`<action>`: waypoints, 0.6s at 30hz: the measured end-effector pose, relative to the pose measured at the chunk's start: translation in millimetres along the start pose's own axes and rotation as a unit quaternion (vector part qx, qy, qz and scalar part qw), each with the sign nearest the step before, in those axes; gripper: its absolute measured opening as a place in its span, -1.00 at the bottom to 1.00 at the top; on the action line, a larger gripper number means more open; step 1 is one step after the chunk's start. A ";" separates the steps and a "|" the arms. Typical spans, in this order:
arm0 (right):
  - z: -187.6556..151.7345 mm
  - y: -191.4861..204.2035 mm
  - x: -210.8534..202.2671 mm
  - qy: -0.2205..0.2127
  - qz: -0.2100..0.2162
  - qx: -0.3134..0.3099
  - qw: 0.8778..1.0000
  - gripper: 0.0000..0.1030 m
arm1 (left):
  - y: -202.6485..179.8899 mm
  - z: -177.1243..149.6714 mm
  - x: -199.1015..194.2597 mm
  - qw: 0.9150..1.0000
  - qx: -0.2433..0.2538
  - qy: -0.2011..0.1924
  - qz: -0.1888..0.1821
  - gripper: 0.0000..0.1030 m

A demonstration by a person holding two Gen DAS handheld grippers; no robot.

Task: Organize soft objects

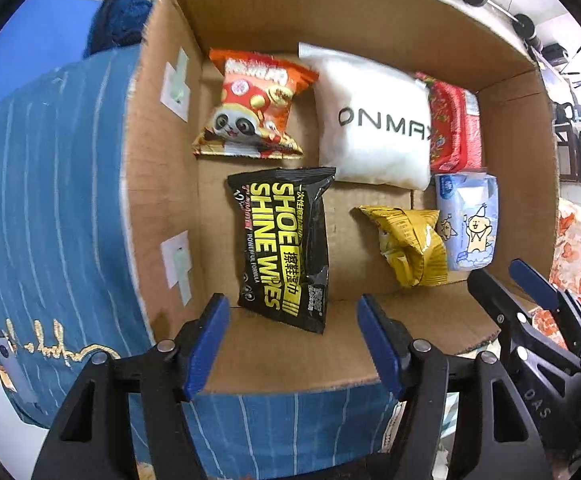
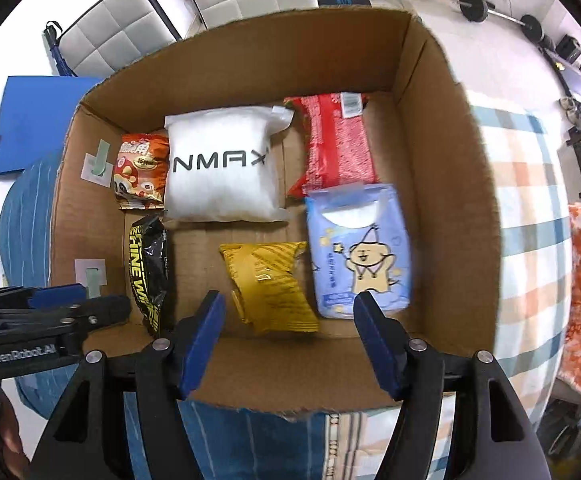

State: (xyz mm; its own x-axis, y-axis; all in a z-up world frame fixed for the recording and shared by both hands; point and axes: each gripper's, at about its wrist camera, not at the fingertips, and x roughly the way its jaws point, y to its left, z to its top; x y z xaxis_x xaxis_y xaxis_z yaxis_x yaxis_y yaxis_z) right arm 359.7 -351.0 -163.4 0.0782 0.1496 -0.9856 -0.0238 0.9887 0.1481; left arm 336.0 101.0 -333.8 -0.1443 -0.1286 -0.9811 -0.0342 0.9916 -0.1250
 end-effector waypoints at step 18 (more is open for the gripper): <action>-11.1 0.3 -54.4 -0.015 -0.048 -0.024 0.998 1.00 | 11.5 -30.3 -55.9 0.992 -0.007 -0.120 0.029 0.99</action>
State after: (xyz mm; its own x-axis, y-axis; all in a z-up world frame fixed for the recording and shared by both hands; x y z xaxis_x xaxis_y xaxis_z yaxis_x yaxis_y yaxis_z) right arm 344.4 -358.9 -110.7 0.1125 0.0549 -0.9921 -0.0621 0.9969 0.0482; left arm 313.6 119.2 -275.9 0.0937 -0.0621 -0.9937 -0.0467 0.9967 -0.0667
